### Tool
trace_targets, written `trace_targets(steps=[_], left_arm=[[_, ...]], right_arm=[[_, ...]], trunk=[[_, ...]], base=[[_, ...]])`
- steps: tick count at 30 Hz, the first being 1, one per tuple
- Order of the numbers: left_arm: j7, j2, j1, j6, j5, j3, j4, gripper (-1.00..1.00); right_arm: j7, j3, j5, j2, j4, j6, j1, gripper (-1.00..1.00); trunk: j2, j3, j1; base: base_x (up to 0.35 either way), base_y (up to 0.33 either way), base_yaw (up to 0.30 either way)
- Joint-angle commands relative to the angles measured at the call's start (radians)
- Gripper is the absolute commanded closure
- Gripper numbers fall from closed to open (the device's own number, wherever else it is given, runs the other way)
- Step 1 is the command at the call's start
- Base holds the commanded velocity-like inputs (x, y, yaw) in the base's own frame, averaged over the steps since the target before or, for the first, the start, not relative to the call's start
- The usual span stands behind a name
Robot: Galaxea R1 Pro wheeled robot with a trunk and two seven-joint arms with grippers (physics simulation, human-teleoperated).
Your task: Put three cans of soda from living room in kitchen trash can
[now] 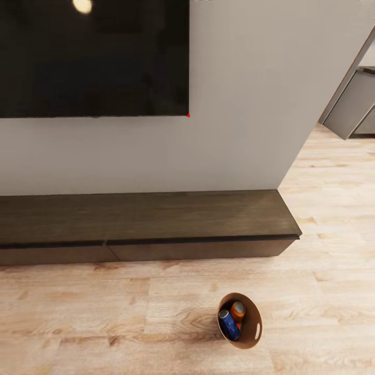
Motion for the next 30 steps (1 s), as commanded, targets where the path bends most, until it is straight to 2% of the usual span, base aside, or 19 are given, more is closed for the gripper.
trace_targets(steps=[1,7,11,15,20,24,30], left_arm=[[0.0,-0.001,0.042,-0.036,0.0,0.0,0.002,-1.0],[0.0,-0.002,0.115,-0.112,0.0,0.0,0.003,-1.0],[0.0,-0.005,0.142,-0.152,-0.001,-0.001,0.004,-1.0],[0.0,-0.012,0.156,-0.164,-0.001,-0.002,0.004,-1.0],[0.0,-0.014,0.166,-0.167,-0.002,-0.002,0.004,-1.0],[0.0,-0.016,0.183,-0.168,-0.005,-0.003,0.004,-1.0],[0.0,-0.017,0.188,-0.168,-0.003,-0.002,0.003,-1.0]], right_arm=[[-0.027,-0.001,-0.002,0.004,0.026,-0.02,0.001,-1.0],[-0.041,-0.002,-0.003,0.021,0.041,-0.03,0.031,-1.0],[-0.043,-0.002,-0.004,0.047,0.043,-0.033,0.077,-1.0],[-0.044,-0.002,-0.005,0.062,0.044,-0.034,0.108,-1.0],[-0.049,-0.003,-0.005,0.068,0.044,-0.034,0.119,-1.0],[-0.095,-0.004,-0.005,0.072,0.045,-0.033,0.129,-1.0],[-0.114,-0.004,-0.005,0.076,0.046,-0.033,0.137,-1.0]], trunk=[[0.007,0.003,-0.004],[0.049,0.022,-0.027],[0.077,0.035,-0.042],[0.105,0.047,-0.058],[0.14,0.063,-0.077],[0.168,0.075,-0.092],[0.21,0.094,-0.115]], base=[[0.0,0.0,0.0],[0.0,0.0,0.0],[0.0,0.0,0.0],[0.0,0.0,0.0],[0.0,0.0,0.0],[0.0,0.0,0.0],[0.0,0.0,0.0]])
